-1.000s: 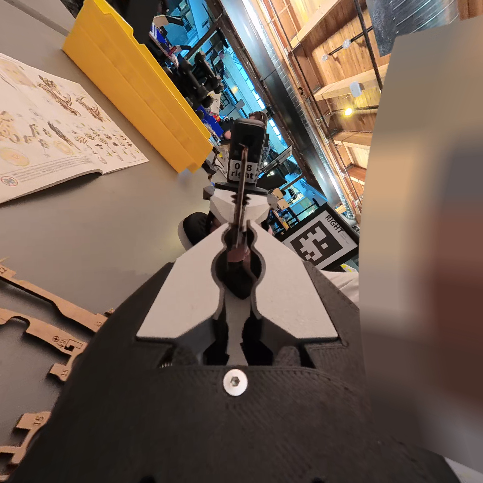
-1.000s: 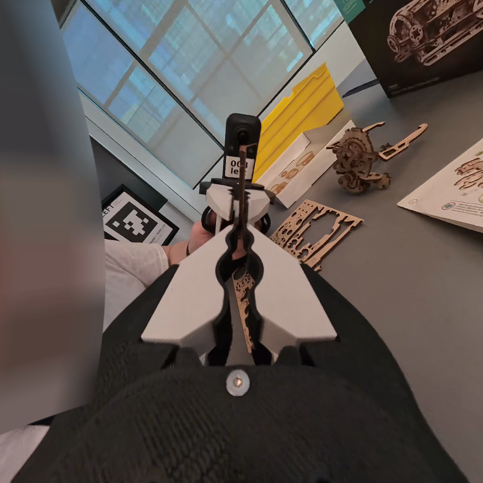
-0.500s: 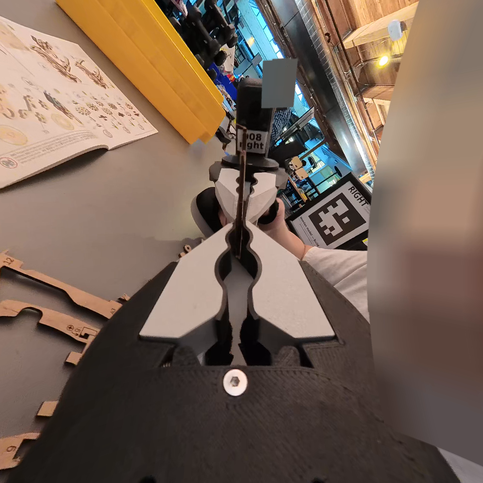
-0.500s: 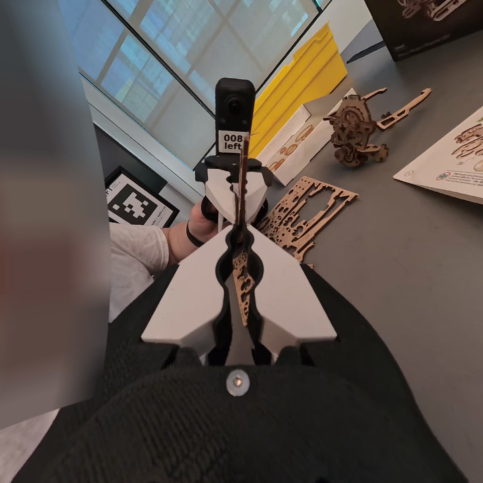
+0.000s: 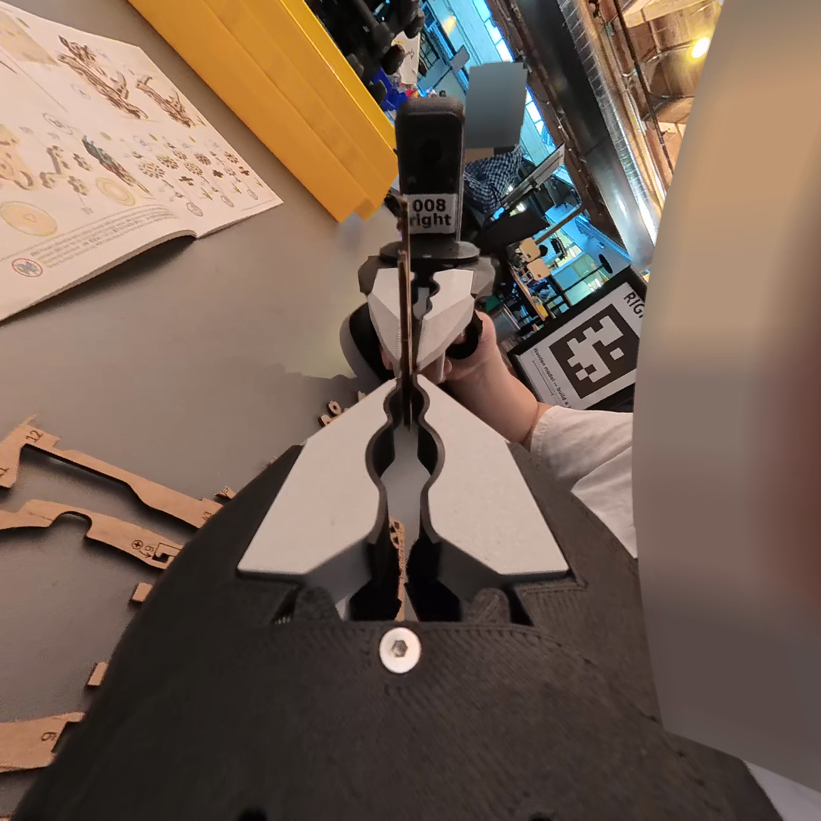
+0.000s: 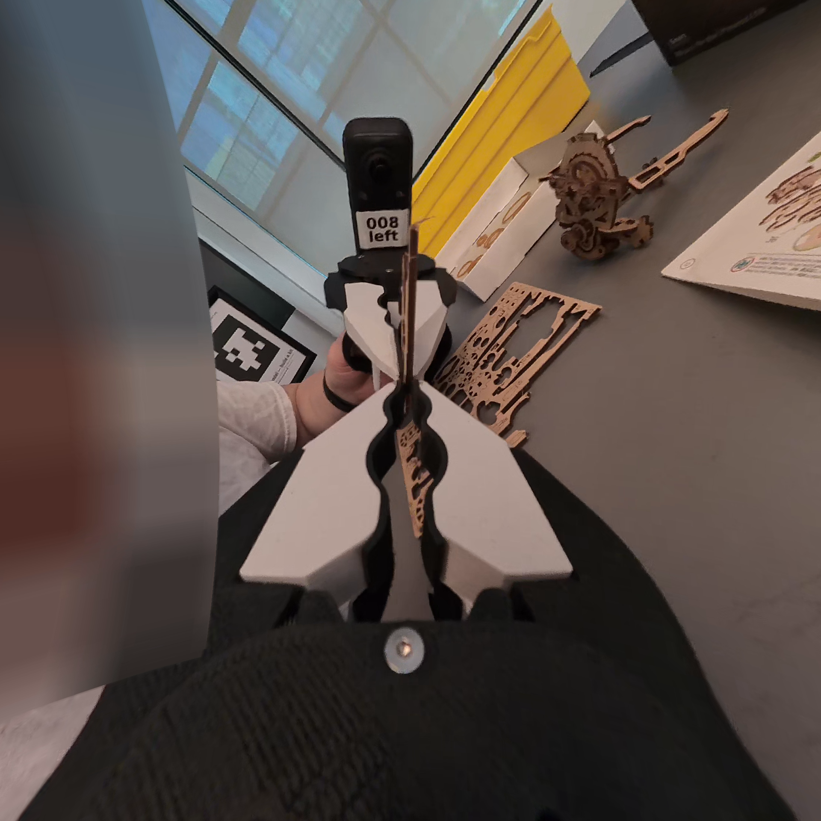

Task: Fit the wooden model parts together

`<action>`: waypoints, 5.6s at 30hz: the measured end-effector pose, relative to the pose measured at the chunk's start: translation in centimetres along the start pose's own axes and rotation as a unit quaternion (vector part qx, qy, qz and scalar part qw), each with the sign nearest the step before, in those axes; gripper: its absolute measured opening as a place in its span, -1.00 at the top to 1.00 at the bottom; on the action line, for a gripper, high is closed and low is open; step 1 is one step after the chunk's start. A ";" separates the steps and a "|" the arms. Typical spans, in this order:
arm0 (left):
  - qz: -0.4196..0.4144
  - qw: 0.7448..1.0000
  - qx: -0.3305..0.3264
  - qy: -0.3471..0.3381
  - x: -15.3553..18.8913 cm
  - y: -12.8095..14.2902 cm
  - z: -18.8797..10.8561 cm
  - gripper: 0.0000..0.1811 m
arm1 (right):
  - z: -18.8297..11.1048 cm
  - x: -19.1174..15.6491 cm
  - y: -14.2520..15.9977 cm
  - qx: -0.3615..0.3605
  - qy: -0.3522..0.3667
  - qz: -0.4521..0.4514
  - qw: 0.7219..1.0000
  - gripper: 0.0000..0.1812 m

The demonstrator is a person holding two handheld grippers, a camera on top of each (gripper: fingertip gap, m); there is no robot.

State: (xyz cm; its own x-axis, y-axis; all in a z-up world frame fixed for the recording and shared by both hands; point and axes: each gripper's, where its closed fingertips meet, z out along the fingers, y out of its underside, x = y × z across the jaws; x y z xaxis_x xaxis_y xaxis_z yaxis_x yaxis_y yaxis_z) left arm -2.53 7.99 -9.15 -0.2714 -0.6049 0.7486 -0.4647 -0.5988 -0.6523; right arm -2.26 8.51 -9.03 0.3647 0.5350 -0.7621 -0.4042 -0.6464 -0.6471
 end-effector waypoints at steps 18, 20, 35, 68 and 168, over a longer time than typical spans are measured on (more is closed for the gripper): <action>0.001 1.000 0.008 -0.030 -0.8 -0.1 0.0 1.00 | 0.3 1.0 -0.1 0.014 0.042 -0.015 0.999 0.99; 0.007 0.999 0.004 -0.033 -0.8 0.1 0.1 1.00 | 0.3 1.0 -0.1 0.011 0.041 -0.014 0.999 0.99; 0.014 1.000 -0.016 -0.019 -0.7 0.7 0.4 0.95 | 0.3 0.8 0.2 0.003 0.037 -0.034 0.999 1.00; 0.026 0.997 -0.071 -0.006 -0.7 2.7 1.0 0.97 | 0.9 0.5 1.3 -0.015 0.046 -0.088 0.995 1.00; -0.009 0.997 -0.066 0.033 0.2 2.5 0.5 1.00 | -1.1 -0.8 -0.8 0.063 0.053 -0.136 0.987 0.99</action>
State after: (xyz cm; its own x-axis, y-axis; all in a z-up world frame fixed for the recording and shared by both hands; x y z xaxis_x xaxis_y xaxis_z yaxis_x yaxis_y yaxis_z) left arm -3.34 6.11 -10.64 -0.3156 -0.5564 0.7687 -0.5748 -0.5325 -0.6214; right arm -1.32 7.99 -7.84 0.5575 0.6154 -0.5571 -0.3778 -0.4095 -0.8304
